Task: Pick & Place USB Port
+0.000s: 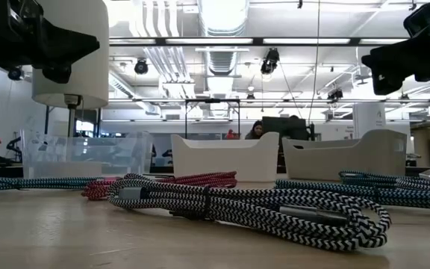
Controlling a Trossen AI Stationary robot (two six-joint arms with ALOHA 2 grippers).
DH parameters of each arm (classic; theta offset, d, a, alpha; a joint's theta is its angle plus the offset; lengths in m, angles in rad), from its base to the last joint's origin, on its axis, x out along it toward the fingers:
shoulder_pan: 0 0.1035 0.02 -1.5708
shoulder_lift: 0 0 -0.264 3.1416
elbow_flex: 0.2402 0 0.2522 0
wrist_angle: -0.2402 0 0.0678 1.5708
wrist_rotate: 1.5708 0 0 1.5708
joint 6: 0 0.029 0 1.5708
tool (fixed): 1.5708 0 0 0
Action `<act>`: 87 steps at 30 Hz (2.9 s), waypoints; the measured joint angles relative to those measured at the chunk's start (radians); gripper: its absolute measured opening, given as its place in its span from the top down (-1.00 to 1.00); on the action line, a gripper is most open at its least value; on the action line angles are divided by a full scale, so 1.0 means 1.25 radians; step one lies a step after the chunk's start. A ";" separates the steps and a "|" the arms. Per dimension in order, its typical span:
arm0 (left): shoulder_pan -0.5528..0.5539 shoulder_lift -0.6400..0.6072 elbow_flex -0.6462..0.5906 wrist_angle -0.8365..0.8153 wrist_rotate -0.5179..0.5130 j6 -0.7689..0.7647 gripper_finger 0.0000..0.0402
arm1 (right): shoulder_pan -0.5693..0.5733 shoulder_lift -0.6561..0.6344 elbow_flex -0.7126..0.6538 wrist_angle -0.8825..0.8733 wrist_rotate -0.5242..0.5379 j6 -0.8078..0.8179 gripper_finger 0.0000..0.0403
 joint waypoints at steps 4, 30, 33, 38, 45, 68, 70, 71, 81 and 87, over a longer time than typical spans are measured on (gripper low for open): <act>0.000 0.000 0.000 0.000 0.000 0.000 0.70 | 0.000 0.000 0.000 0.000 0.000 0.000 0.64; 0.000 0.000 0.000 0.000 0.000 0.000 0.70 | 0.000 0.000 0.000 0.000 0.000 0.000 0.58; 0.000 0.000 0.000 0.000 0.000 0.000 0.70 | 0.000 0.000 0.000 0.000 0.000 0.000 0.61; 0.000 0.000 0.000 0.000 0.000 0.000 0.70 | 0.000 0.000 0.000 0.000 0.000 0.000 0.65; 0.000 0.000 0.000 0.000 0.000 0.000 0.70 | 0.000 0.000 0.000 0.000 0.000 0.000 0.64; 0.000 0.000 0.000 0.000 0.000 0.000 0.70 | 0.000 0.000 0.000 0.000 0.000 0.000 0.63; 0.000 0.000 0.000 0.000 0.000 0.000 0.70 | 0.000 0.000 0.000 0.000 0.000 0.000 0.65; 0.000 0.000 0.000 0.000 0.000 0.000 0.70 | 0.000 0.000 0.000 0.000 0.000 0.000 0.66; 0.000 0.000 0.000 0.000 0.000 0.000 0.70 | 0.000 0.000 0.000 0.018 0.005 -0.042 0.61; 0.000 0.000 0.000 0.000 0.000 -0.002 0.70 | 0.000 0.000 0.000 0.014 0.005 -0.032 0.57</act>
